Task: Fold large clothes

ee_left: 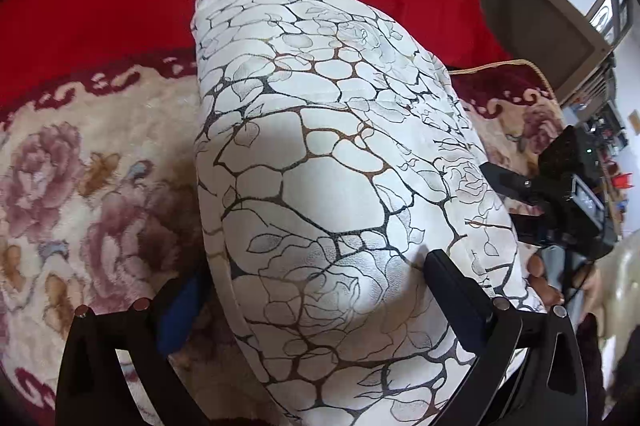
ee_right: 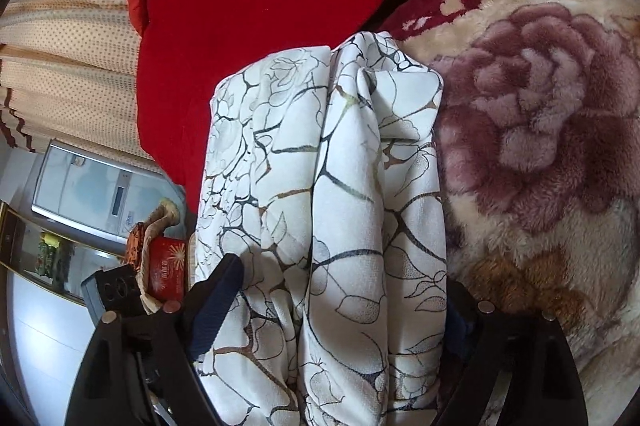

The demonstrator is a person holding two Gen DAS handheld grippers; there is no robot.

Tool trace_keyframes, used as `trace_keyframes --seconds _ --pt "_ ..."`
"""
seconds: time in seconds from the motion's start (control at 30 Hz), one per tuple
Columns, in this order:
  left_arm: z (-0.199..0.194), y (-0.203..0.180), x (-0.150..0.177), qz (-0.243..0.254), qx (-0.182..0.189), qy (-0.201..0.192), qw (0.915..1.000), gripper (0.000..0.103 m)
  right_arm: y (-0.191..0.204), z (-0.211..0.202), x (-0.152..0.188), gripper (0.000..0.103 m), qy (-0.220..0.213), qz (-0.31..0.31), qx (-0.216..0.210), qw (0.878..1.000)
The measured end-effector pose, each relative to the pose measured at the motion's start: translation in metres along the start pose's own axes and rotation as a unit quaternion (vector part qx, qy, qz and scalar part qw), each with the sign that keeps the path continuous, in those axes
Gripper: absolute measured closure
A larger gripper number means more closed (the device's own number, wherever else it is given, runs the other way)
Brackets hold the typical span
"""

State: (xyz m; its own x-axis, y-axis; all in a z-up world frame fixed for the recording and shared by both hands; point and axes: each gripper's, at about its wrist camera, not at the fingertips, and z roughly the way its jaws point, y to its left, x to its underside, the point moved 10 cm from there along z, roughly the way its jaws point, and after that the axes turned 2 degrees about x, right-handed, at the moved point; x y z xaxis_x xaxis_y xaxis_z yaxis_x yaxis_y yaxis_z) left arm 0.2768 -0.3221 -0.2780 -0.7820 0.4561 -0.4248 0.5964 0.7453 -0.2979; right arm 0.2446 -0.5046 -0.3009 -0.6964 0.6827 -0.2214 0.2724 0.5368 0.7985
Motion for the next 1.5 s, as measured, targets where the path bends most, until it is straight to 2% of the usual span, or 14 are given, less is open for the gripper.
trace_keyframes --seconds 0.2,0.3,0.37,0.43,0.7,0.87,0.97,1.03,1.1,1.27,1.5 --pt "-0.011 -0.010 -0.001 0.036 -0.058 -0.033 0.9971 0.001 0.004 -0.006 0.001 0.013 0.004 0.009 -0.024 1.000" --pt "-0.015 -0.018 -0.002 0.065 -0.088 -0.049 0.9928 0.001 0.006 -0.014 -0.001 0.013 0.000 0.021 -0.059 0.998" --pt "-0.017 -0.020 -0.003 0.076 -0.094 -0.053 0.9912 0.001 0.007 -0.018 -0.003 0.013 -0.002 0.034 -0.083 0.996" --pt "-0.015 -0.023 -0.003 0.078 -0.090 -0.051 0.9915 0.001 0.005 -0.021 -0.004 0.013 -0.002 0.041 -0.090 0.995" --pt "-0.009 -0.021 -0.004 0.075 -0.063 -0.043 0.9943 0.000 0.015 -0.005 0.001 0.009 0.012 0.006 -0.055 0.998" --pt "-0.003 -0.015 -0.008 0.078 -0.018 -0.030 0.9964 0.000 0.017 0.006 0.006 0.009 0.015 -0.017 -0.024 0.999" --pt "-0.004 -0.010 -0.010 0.067 0.006 -0.035 0.9971 0.000 0.021 0.014 0.009 0.015 0.009 -0.041 0.005 0.999" --pt "-0.007 -0.008 -0.010 0.058 0.014 -0.044 0.9972 0.001 0.022 0.016 0.009 0.020 0.006 -0.037 0.008 0.999" --pt "-0.012 -0.005 -0.012 0.045 0.019 -0.057 0.9972 0.013 0.024 0.017 0.010 0.025 0.005 -0.029 0.003 1.000" --pt "-0.026 0.006 -0.014 0.015 0.031 -0.071 0.9969 0.034 0.037 0.017 0.014 0.039 -0.004 -0.044 0.008 0.999" --pt "-0.039 0.011 -0.015 0.001 0.032 -0.074 0.9967 0.049 0.075 0.016 0.022 0.044 -0.020 -0.078 -0.013 0.997"
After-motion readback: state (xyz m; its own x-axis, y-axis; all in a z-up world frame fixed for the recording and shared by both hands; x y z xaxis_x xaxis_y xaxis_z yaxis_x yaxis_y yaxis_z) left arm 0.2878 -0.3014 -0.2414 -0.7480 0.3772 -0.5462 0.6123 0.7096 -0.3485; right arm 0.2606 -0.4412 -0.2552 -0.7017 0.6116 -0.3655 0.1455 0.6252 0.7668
